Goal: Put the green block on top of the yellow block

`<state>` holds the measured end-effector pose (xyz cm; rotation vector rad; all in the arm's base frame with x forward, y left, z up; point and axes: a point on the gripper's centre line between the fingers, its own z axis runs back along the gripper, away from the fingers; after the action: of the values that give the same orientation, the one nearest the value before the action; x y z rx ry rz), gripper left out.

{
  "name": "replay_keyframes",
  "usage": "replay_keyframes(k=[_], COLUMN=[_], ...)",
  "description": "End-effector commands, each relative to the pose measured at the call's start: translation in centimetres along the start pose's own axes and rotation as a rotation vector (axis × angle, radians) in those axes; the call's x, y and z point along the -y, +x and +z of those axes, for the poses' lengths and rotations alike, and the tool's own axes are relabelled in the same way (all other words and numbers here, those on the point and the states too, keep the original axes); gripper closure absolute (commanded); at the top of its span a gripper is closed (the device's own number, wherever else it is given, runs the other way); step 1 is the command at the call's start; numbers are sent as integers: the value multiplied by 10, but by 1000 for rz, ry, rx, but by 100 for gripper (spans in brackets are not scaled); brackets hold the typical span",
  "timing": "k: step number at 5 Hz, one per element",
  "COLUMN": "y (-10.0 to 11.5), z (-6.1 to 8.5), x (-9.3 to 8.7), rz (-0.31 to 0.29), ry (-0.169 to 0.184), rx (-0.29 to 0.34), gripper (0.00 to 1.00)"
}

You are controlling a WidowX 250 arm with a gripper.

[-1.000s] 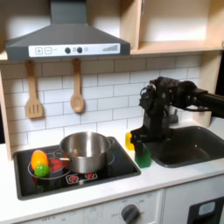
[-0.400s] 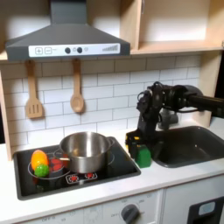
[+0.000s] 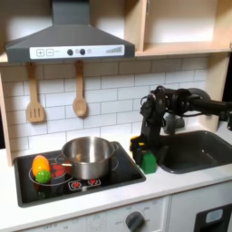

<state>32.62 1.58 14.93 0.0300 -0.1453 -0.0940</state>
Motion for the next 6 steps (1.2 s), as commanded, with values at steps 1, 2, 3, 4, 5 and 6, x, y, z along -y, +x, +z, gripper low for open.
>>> replay_keyframes(k=[1,2,3,4,5,6], y=[0,-6,-6,-8,-10,-6], z=[-17,-20,-14,-13,-13,-4], x=[-14,-22,-17,-10,-10,-12], rz=[100,113,78,26,7,-24], ry=[-18,-36,-41,-53,-60,-63], rx=[-72,-89,-68,-63,-61,-28], gripper=[0,100,100,100,100,100])
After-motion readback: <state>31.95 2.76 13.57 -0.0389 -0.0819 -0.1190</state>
